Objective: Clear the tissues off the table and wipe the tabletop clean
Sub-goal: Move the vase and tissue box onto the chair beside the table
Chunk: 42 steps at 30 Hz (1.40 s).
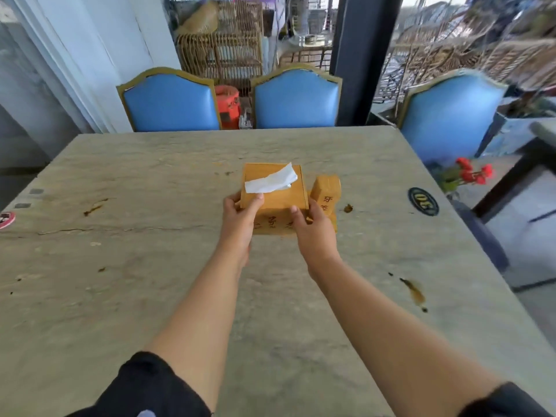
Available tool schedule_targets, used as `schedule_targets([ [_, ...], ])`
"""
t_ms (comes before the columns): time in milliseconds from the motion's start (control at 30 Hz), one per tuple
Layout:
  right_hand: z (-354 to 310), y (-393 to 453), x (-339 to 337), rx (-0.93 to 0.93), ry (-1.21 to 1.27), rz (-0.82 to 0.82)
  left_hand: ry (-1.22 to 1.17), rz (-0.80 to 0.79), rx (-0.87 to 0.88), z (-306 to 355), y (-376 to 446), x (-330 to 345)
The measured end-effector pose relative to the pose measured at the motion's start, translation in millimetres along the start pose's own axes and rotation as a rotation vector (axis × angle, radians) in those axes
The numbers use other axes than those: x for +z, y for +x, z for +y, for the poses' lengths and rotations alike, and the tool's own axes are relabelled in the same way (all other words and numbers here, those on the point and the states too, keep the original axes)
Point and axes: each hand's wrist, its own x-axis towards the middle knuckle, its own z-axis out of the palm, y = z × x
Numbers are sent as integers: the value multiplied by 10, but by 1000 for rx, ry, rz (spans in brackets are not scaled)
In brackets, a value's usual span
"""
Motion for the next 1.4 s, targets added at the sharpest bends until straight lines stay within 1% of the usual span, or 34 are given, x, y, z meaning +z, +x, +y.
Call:
schedule_targets([
  [100, 171, -263, -815, 32, 53, 38, 17, -50, 34, -53, -474, 654],
  [267, 421, -578, -2063, 51, 54, 124, 51, -193, 2, -245, -1125, 1690],
  [400, 558, -692, -2901, 34, -1, 202, 1, -263, -57, -447, -1535, 2444],
  [500, 691, -695, -3439, 37, 24, 243, -32, -275, -125, -580, -1775, 2951],
  [567, 793, -657, -3728, 54, 51, 269, -39, -282, -140, -664, -1870, 3250],
  [733, 1108, -385, -4244, 135, 143, 357, -68, -289, -158, -922, -1832, 3910],
  [867, 1388, 89, -4664, 186, 165, 372, -82, -264, -164, -1181, -1603, 4554],
  [967, 1566, 526, -4918, 211, 157, 401, -138, -237, -222, -1307, -1389, 5031],
  [1067, 1700, 891, -5128, 242, 107, 426, -139, -216, -247, -1396, -1217, 5437],
  [1167, 1815, 1235, -5341, 292, 87, 397, -135, -188, -234, -1457, -1058, 5803],
  [1300, 1960, 1631, -5662, 316, 211, 335, -104, -179, -188, -1592, -851, 6192],
  [1400, 2130, 1950, -5882, 336, 297, 258, -45, -190, -176, -1830, -605, 6452],
])
